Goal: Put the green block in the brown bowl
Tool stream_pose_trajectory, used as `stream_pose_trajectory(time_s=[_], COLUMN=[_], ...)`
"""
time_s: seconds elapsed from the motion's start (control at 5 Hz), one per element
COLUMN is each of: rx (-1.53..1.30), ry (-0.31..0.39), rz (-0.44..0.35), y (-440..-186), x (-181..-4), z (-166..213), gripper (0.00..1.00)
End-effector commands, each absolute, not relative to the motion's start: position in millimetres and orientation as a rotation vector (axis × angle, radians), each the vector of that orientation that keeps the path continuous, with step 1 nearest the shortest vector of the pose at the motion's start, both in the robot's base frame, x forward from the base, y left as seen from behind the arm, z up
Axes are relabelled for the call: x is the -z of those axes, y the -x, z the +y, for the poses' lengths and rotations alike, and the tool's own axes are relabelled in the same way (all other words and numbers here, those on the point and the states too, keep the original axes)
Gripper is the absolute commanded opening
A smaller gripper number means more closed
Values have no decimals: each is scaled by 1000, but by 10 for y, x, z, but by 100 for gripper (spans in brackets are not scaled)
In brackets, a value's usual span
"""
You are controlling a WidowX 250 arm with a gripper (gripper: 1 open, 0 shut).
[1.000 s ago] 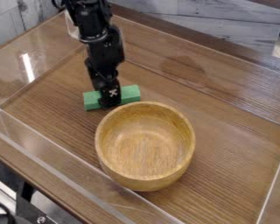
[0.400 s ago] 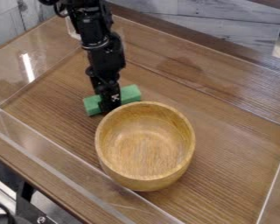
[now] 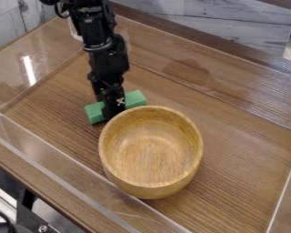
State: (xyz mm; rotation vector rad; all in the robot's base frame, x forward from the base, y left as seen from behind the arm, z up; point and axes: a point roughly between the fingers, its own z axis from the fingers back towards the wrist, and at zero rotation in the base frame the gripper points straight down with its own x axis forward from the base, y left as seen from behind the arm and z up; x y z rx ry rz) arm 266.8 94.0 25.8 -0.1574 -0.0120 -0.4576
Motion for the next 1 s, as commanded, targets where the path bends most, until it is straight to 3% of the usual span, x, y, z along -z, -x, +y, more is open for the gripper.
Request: stream_pose_trajectory(time_s=[0.0, 0.8], rx=[424, 346], ry=[141, 202], rz=[-50, -17], y=[-2759, -2713], x=[-398, -395], z=[1012, 972], gripper=[0, 0])
